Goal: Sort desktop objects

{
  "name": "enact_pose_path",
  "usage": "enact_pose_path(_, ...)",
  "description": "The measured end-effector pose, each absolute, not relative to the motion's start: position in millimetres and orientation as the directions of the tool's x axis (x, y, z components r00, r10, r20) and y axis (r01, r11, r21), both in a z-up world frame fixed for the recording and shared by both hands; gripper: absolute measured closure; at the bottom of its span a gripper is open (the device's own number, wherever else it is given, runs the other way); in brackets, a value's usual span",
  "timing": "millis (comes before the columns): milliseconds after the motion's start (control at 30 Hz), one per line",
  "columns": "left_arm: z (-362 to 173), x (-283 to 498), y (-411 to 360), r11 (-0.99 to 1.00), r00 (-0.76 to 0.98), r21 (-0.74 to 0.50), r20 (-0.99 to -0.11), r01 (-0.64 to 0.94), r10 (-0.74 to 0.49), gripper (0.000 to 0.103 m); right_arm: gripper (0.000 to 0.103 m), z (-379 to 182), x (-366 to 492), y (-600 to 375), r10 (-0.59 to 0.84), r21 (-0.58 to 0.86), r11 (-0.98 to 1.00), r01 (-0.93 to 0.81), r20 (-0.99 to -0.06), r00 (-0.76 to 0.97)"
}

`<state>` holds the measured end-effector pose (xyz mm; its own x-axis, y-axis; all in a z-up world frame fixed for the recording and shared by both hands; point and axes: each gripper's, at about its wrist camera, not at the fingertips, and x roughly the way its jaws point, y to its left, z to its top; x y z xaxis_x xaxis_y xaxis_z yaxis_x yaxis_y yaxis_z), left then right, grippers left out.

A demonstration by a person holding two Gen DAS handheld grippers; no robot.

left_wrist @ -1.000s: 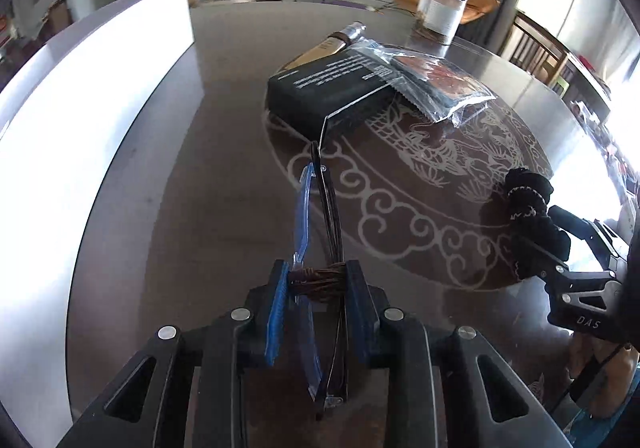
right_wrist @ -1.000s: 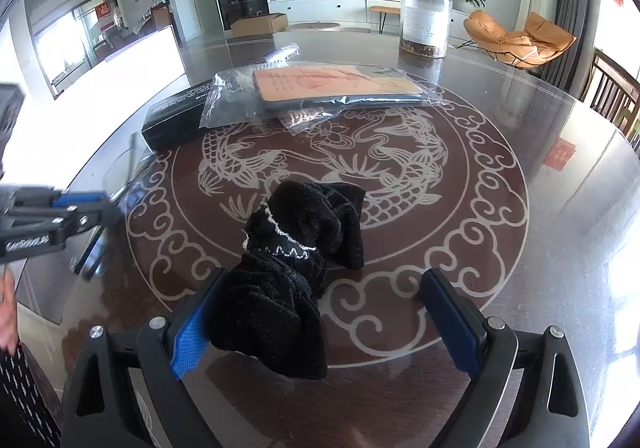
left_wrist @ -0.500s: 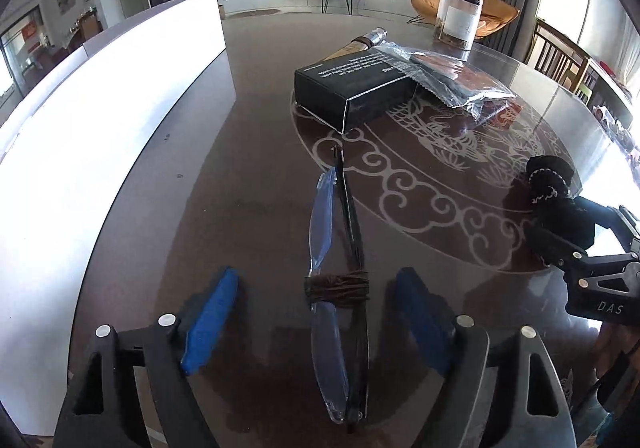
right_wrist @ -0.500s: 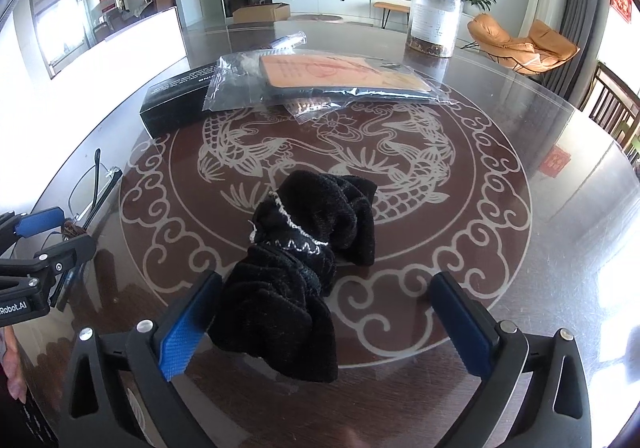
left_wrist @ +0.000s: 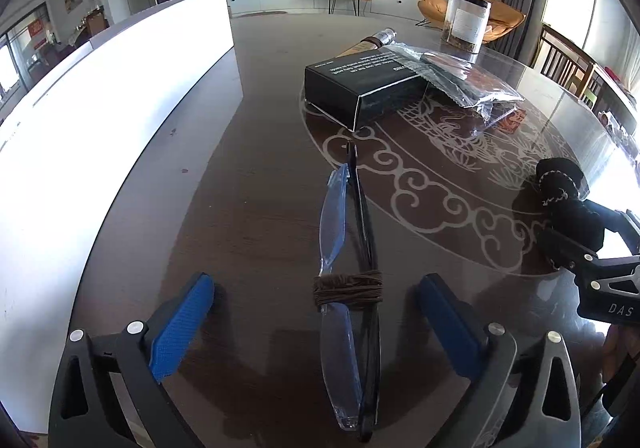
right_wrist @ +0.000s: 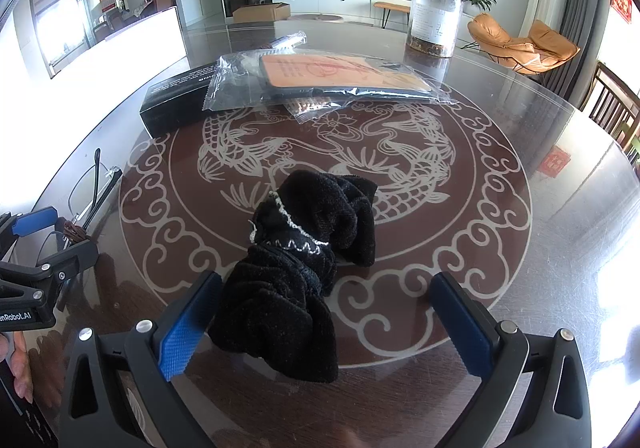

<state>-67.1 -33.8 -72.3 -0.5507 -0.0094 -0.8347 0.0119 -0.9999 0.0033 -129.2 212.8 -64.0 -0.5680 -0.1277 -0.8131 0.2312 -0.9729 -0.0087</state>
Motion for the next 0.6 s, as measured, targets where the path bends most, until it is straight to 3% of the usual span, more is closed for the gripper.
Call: enact_pose_path(600, -72.1, -65.0, -34.4, -1.0, -0.551, 0.004, -0.834, 0.013, -0.01, 0.0, 0.0, -64.2, -129.4, 212.7, -0.128, -0.009, -0.973, 0.231, -0.813, -0.568)
